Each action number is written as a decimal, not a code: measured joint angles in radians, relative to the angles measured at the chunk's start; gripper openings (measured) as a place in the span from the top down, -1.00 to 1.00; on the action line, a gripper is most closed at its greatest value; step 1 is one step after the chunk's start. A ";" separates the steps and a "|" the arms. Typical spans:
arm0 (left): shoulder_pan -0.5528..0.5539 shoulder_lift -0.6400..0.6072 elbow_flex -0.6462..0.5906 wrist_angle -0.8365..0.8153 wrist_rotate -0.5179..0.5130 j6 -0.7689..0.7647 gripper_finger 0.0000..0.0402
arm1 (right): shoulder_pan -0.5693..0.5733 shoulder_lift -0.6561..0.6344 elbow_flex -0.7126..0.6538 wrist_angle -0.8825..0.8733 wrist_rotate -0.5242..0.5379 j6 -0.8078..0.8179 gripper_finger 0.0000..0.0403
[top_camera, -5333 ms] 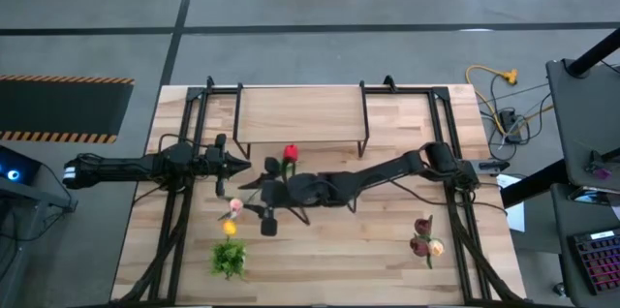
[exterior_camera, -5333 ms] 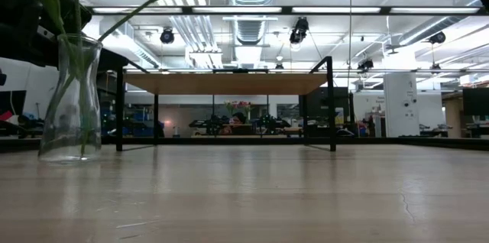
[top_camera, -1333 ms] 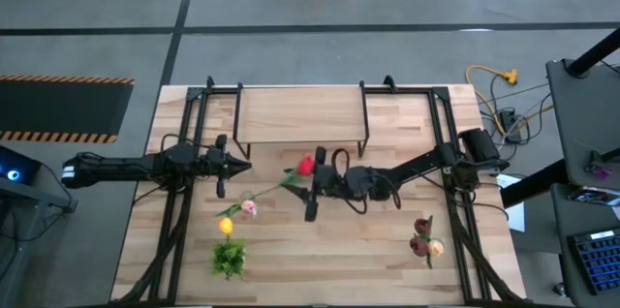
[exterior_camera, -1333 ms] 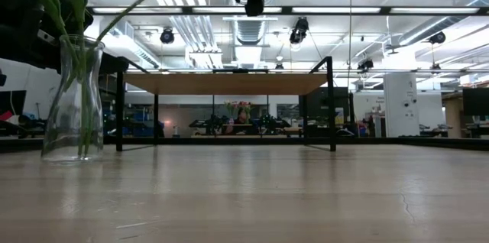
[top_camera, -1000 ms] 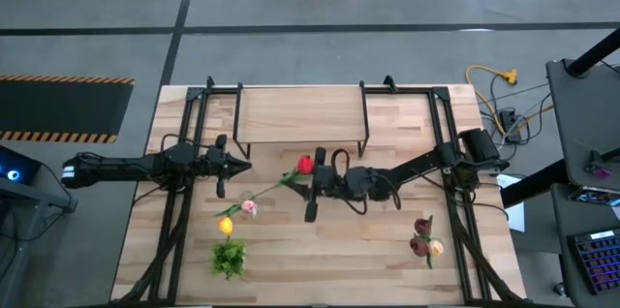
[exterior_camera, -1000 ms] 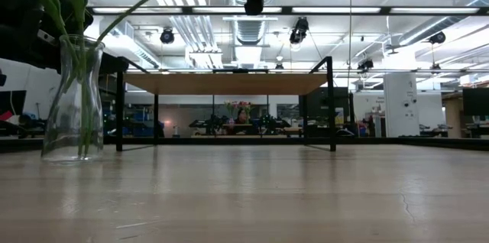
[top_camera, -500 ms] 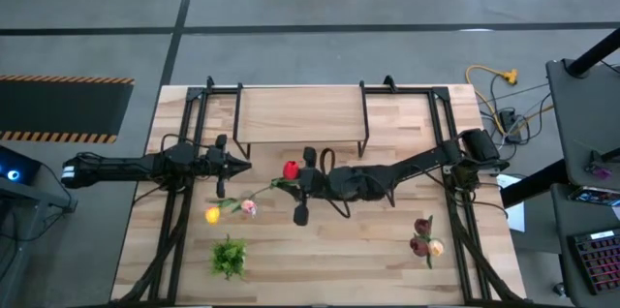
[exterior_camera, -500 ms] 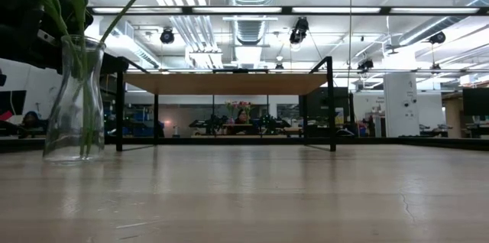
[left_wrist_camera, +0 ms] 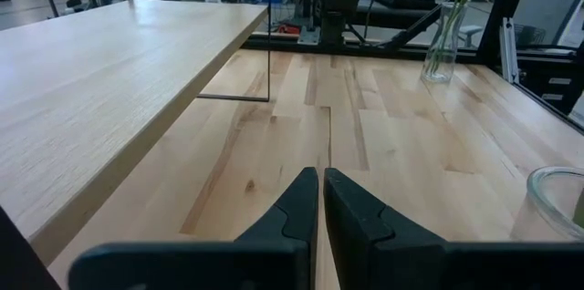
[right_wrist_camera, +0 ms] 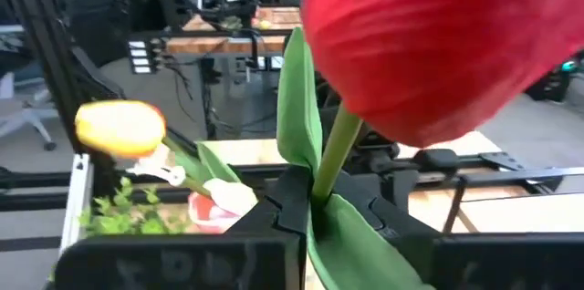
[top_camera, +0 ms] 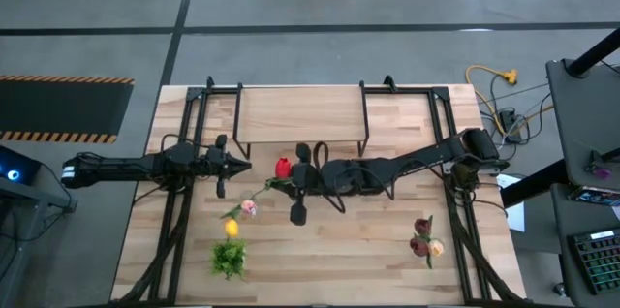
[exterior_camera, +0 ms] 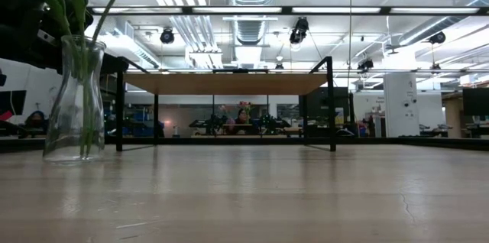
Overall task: Pick and place flowers into a vace then onto a shelf
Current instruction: Adjust the red flower in the left transparent flower vase
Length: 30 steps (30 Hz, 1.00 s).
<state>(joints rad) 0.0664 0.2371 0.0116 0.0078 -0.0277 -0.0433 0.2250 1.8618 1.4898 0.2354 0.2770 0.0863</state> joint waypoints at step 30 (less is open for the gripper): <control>0.000 0.026 0.000 0.003 -0.001 0.000 0.97 | -0.048 0.248 0.346 -0.356 -0.103 0.043 0.81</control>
<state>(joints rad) 0.0666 0.2635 0.0116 0.0108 -0.0288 -0.0429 0.1768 2.1101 1.8355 -0.1211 0.1741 0.1293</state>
